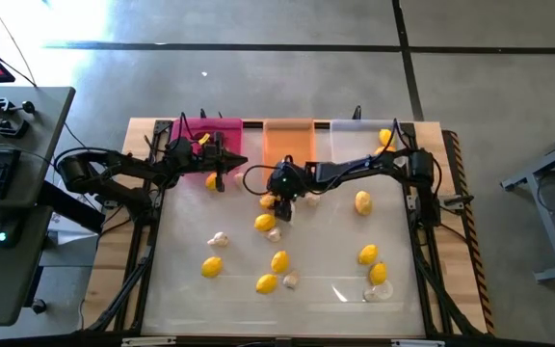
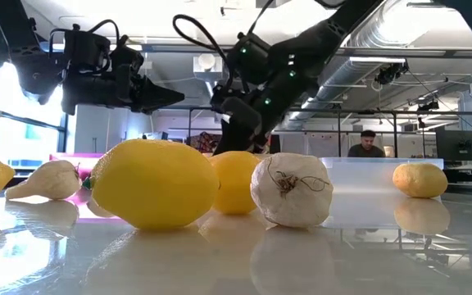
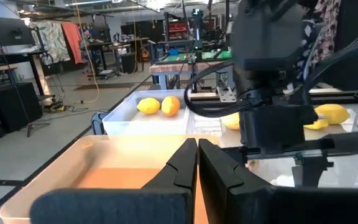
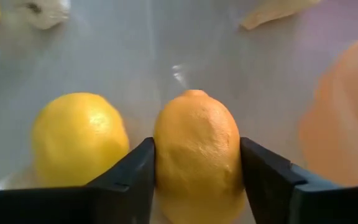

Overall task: Sort produce into baskets
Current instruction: Put the yellow lemon into the transparent bin

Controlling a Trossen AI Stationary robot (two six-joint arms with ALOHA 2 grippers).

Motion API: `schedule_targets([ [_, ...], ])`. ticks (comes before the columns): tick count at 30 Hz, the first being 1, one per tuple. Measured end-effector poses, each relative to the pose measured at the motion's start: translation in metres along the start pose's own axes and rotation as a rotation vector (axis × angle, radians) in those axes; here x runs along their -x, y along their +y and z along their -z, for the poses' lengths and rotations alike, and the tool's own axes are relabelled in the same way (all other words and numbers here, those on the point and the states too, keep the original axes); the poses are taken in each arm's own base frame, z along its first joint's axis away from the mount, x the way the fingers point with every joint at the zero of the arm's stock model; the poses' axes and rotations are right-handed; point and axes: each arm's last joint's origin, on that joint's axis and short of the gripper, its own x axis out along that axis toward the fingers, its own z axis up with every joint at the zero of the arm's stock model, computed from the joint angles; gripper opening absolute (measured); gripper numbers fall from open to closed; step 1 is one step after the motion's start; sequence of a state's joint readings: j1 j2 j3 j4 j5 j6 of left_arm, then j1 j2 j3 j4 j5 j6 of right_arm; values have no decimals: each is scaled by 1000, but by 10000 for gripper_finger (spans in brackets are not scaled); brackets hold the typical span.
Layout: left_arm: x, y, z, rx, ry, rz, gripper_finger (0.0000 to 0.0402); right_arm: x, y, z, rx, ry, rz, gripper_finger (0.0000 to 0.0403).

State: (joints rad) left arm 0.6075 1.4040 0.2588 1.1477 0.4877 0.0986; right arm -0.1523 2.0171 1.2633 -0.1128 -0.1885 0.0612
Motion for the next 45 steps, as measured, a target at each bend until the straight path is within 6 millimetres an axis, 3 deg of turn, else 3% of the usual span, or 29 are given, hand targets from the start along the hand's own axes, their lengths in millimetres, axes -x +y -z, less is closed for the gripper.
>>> schedule_targets([
  [5,0,0,0,0,0,0,3,10,-4,-11,6,-21,-106,161],
  [12,0,0,0,-1,0,0,3,56,3,-32,117,-104,-59,161],
  [17,0,0,0,-3,-1,0,3,113,-9,-41,75,-129,182,161],
  [21,0,0,0,-4,-1,0,3,150,-33,-34,-126,-85,449,161],
  [24,0,0,0,-4,-2,0,3,167,-52,-20,-290,-12,696,161],
  [31,0,0,0,-4,-2,0,3,185,-97,19,-604,124,1077,161],
  [38,0,0,0,-2,-2,-1,3,173,-142,59,-821,23,993,161],
  [45,0,0,-1,-6,-8,-1,3,169,-160,69,-935,-67,943,161],
])
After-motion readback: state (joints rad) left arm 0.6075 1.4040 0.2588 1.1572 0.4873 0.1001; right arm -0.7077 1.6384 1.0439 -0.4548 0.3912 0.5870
